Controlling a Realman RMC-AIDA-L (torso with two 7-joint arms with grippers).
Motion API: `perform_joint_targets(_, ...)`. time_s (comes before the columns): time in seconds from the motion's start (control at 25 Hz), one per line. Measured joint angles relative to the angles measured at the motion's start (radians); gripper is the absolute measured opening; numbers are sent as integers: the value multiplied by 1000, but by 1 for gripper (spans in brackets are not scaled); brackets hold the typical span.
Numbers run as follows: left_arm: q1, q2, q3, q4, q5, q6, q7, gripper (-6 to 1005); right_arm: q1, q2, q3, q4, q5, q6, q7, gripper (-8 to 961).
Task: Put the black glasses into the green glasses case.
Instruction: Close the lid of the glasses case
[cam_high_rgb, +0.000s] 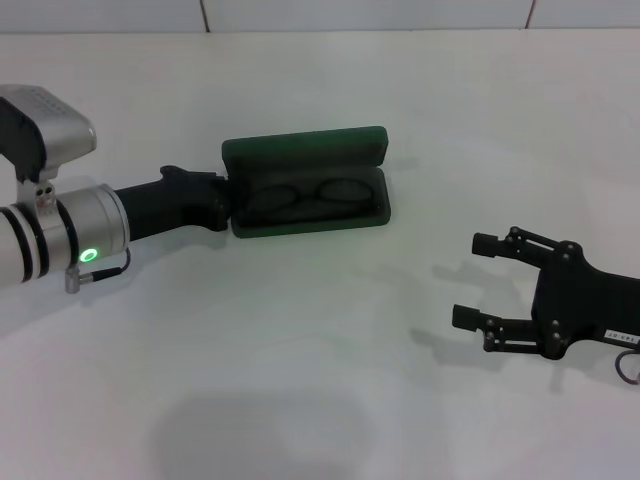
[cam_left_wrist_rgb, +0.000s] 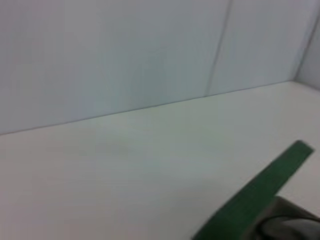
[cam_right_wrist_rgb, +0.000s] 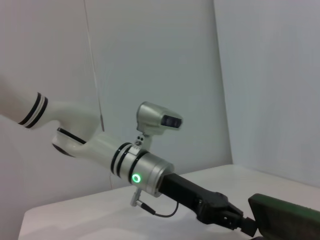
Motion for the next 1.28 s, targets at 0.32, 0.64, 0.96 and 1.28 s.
perform_joint_targets(0.32,-8,-6,-1,6,-5,-58,-4,76,6,0,0,1,0,-1,-1,877)
perform_joint_targets(0.64,-17,-3,-3,7,-64,-97,2,78,7,0,0,1,0,-4,1,876)
perform_joint_targets(0.96,-18,1,-4,8,-83,-110,-6,79,8,0,0,1,4,-5,3,876)
perform_joint_targets(1.28,40,36,8,68,-47,80,-235,81,8,-1,1,1,10,2,3,877)
